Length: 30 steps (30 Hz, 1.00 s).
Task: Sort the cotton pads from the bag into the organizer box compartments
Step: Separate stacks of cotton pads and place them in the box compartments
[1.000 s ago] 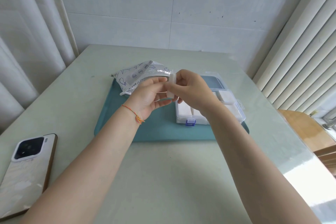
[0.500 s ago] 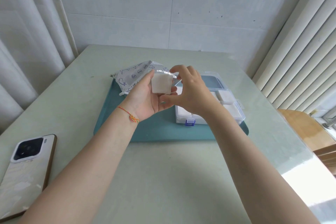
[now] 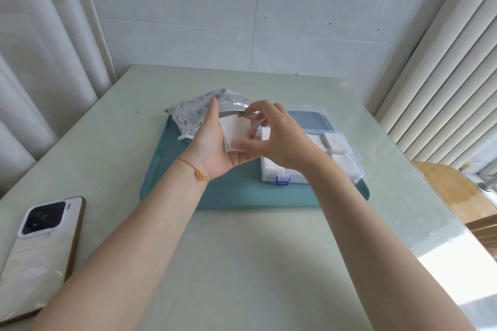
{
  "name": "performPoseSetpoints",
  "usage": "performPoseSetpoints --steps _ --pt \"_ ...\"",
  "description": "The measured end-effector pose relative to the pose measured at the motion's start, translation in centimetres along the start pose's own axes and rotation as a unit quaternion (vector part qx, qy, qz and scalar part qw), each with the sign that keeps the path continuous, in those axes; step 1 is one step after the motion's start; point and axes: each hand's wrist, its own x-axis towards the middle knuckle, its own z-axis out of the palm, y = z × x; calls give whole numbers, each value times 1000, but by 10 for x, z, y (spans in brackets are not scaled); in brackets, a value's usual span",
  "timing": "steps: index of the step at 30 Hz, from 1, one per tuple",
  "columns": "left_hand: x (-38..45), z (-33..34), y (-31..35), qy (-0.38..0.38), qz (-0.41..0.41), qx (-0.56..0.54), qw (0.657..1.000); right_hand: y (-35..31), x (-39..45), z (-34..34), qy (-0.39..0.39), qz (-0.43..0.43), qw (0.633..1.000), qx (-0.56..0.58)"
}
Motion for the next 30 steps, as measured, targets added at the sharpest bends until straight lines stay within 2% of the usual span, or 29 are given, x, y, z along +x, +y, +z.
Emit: performPoseSetpoints --steps 4,7,12,15,23,30 --pt "-1 1 -2 15 -5 40 999 -1 4 1 48 37 998 32" --pt "-3 2 -2 13 -13 70 997 0 6 0 51 64 995 54" --pt "-5 3 -4 -17 -11 148 989 -6 1 -4 15 21 995 95" --pt "-5 3 -5 -31 -23 171 984 -9 -1 -2 9 9 997 81" --pt "-4 6 -5 3 -23 125 992 -5 2 -4 61 1 998 7" --pt "0 5 -6 20 0 106 994 -7 3 -8 37 20 999 -10"
